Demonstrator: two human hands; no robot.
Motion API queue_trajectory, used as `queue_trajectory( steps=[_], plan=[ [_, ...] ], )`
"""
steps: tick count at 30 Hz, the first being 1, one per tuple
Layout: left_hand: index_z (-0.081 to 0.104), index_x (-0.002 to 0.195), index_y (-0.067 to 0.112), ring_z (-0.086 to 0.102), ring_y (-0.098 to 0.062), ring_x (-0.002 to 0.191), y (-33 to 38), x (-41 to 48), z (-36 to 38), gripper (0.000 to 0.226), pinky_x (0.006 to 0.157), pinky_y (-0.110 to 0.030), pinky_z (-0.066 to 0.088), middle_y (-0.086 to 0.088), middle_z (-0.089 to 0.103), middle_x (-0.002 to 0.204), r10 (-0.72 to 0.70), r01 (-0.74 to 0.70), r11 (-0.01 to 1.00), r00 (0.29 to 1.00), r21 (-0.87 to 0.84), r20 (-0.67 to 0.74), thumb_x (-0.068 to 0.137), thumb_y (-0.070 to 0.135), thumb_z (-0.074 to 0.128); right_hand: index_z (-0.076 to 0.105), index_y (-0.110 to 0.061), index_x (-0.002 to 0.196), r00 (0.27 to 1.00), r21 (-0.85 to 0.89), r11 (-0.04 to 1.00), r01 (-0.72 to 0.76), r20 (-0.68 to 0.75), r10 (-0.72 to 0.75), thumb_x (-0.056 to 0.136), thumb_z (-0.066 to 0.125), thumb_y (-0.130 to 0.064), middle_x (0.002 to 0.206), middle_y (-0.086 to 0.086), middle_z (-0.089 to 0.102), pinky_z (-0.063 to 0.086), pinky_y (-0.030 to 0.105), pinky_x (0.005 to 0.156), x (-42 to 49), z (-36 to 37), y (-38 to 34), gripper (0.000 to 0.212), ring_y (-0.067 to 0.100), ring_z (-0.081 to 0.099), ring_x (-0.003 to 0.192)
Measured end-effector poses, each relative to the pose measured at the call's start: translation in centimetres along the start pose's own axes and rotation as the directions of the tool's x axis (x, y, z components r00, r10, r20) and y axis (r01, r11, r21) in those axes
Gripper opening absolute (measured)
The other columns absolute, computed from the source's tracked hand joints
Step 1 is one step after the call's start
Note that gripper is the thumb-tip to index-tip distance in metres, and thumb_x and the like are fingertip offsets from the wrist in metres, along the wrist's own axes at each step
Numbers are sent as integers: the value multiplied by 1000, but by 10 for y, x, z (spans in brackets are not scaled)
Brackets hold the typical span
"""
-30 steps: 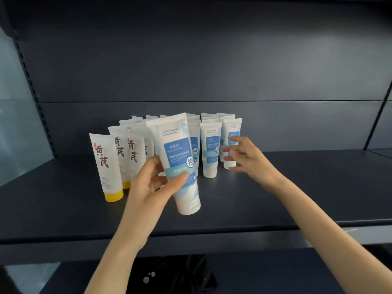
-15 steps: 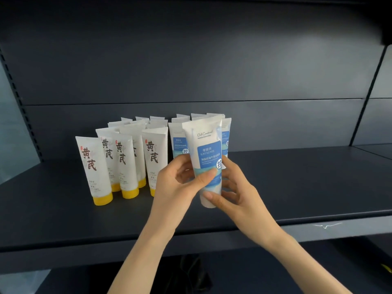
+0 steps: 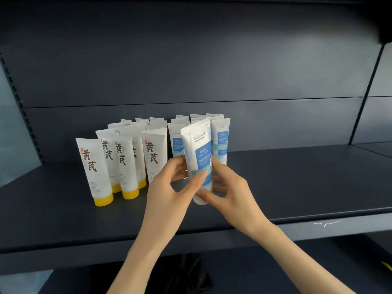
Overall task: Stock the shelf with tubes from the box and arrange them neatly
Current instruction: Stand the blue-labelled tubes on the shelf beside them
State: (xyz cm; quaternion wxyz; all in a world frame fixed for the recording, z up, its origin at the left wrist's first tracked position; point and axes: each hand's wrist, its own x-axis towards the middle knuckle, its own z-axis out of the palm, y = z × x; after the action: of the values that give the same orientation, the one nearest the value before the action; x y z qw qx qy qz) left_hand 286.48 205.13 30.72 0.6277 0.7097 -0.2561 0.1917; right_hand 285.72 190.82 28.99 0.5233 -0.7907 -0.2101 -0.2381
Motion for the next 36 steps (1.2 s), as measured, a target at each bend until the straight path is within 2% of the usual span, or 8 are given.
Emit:
queue_trajectory(
  steps=[3, 7, 10, 13, 19, 29, 32, 36],
  plan=[
    [51, 123, 45, 49, 12, 117, 2, -6, -13, 44, 86, 2, 35, 31, 58, 120, -6, -3, 997, 994, 81, 112, 80, 56, 53, 49, -21, 131, 996, 48, 995, -86, -23, 87, 79, 75, -18, 115, -5, 62, 54, 26, 85, 16, -5, 10, 57, 10, 64, 99],
    [38, 128, 57, 26, 30, 118, -7, -22, -42, 46, 91, 4, 26, 57, 33, 122, 9, -67, 901, 991, 429, 135, 85, 73, 37, 50, -22, 117, 978, 48, 986, -159, -132, 164, 76, 79, -21, 105, -5, 64, 56, 26, 75, 46, -23, 29, 50, 16, 67, 87],
    [35, 142, 37, 20, 16, 128, -18, -34, -67, 71, 110, -18, 17, 32, 32, 139, -10, -85, 698, 992, 711, 128, 81, 71, 17, 46, -29, 108, 951, -3, 976, -217, -229, 210, 74, 79, -27, 100, -15, 59, 51, 14, 62, 68, -41, 44, 47, 1, 61, 82],
    [29, 147, 29, 19, 2, 139, -27, -45, -88, 83, 118, -32, 12, 15, 32, 150, -95, -7, 559, 993, 829, 72, 78, 70, 7, 45, -27, 105, 916, -42, 959, -280, -310, 253, 74, 79, -27, 96, -19, 54, 48, 18, 66, 85, -53, 63, 46, 1, 57, 86],
    [31, 147, 20, 28, -13, 142, -34, -58, -111, 91, 118, -42, 16, 3, 36, 151, -154, 52, 452, 988, 891, 21, 75, 71, 5, 47, -14, 119, 866, -89, 896, -436, -311, 391, 75, 79, -22, 106, -6, 54, 43, 17, 65, 94, -50, 101, 55, 12, 53, 94],
    [28, 148, 21, 28, -13, 142, -39, -68, -131, 92, 118, -42, 17, 4, 36, 151, -195, 111, 461, 981, 881, -21, 74, 71, 5, 46, -12, 122, 872, -174, 863, -474, -230, 432, 78, 77, -25, 114, -3, 53, 43, 27, 82, 88, -41, 112, 56, 13, 51, 101],
    [26, 149, 22, 26, -12, 142, -39, -71, -138, 79, 118, -40, 16, 6, 33, 152, -214, 118, 469, 977, 875, -17, 89, 72, 15, 46, -9, 127, 864, -166, 856, -490, -226, 451, 80, 75, -25, 123, 2, 55, 44, 28, 85, 86, -40, 111, 57, 13, 51, 103],
    [22, 149, 25, 22, -9, 143, -42, -76, -149, 64, 118, -39, 13, 8, 27, 155, -250, 129, 470, 968, 873, -9, 91, 50, 21, 40, -7, 135, 838, -81, 838, -539, -154, 524, 85, 70, -28, 132, 7, 52, 44, 31, 94, 80, -37, 102, 62, 16, 51, 111]
  ],
)
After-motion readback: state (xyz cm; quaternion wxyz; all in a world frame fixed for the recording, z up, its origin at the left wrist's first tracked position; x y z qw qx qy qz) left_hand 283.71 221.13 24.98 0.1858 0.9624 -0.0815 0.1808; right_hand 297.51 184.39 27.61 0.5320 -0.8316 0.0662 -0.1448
